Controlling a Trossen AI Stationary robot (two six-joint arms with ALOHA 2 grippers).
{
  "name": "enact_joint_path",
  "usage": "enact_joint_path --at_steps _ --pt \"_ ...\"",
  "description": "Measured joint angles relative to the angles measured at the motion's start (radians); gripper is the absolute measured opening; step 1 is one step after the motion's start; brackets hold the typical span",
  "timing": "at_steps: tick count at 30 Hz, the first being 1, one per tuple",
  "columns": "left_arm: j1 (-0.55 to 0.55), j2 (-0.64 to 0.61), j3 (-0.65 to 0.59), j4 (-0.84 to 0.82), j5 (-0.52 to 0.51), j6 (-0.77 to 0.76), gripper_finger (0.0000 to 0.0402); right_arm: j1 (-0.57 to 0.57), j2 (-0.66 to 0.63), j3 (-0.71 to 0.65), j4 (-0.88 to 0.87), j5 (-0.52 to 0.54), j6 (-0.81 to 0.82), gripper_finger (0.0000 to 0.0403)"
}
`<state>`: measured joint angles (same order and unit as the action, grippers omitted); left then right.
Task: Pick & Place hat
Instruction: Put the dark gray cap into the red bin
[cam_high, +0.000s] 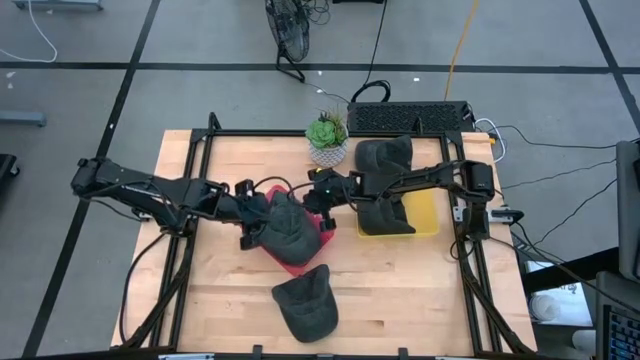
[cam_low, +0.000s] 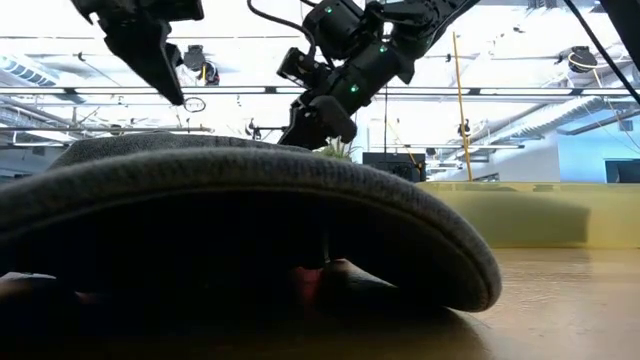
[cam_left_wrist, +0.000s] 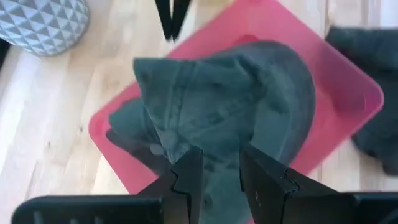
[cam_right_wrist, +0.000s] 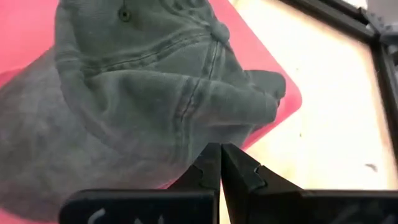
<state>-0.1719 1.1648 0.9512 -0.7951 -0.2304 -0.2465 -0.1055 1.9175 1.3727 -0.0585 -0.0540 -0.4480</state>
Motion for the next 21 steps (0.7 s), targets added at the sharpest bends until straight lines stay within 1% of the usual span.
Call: enact_joint_path --at_steps 2,7,9,12,13,15,19,21 --pt "-0.015 0.000 0.000 -0.024 0.003 -0.002 0.0108 0.001 -0.010 0.000 -0.036 -0.002 0.018 0.0000" --pt "-0.069 0.000 0.000 -0.054 0.052 -0.007 0.0108 0.010 -0.014 0.001 -0.178 -0.003 0.070 0.0000" --pt "-0.091 0.000 0.000 -0.065 0.028 -0.002 0.0108 0.012 -0.012 0.000 -0.209 -0.027 0.093 0.0000" --pt "-0.106 -0.001 -0.012 -0.076 -0.063 0.000 0.0108 0.017 -0.014 -0.020 -0.160 -0.096 0.132 0.0000" --pt "-0.105 -0.001 -0.024 -0.063 -0.071 0.000 0.0108 0.021 -0.013 -0.028 -0.135 -0.113 0.146 0.0000" --pt "-0.100 -0.001 -0.061 -0.036 -0.069 0.000 0.0108 0.031 -0.013 -0.036 -0.104 -0.134 0.160 0.0000" --pt "-0.085 0.000 -0.157 0.031 0.003 0.000 0.0108 0.054 -0.013 -0.053 -0.051 -0.133 0.167 0.0000" --pt "-0.085 0.000 -0.188 0.046 0.011 -0.005 0.0108 0.062 -0.013 -0.057 -0.048 -0.133 0.168 0.0000"
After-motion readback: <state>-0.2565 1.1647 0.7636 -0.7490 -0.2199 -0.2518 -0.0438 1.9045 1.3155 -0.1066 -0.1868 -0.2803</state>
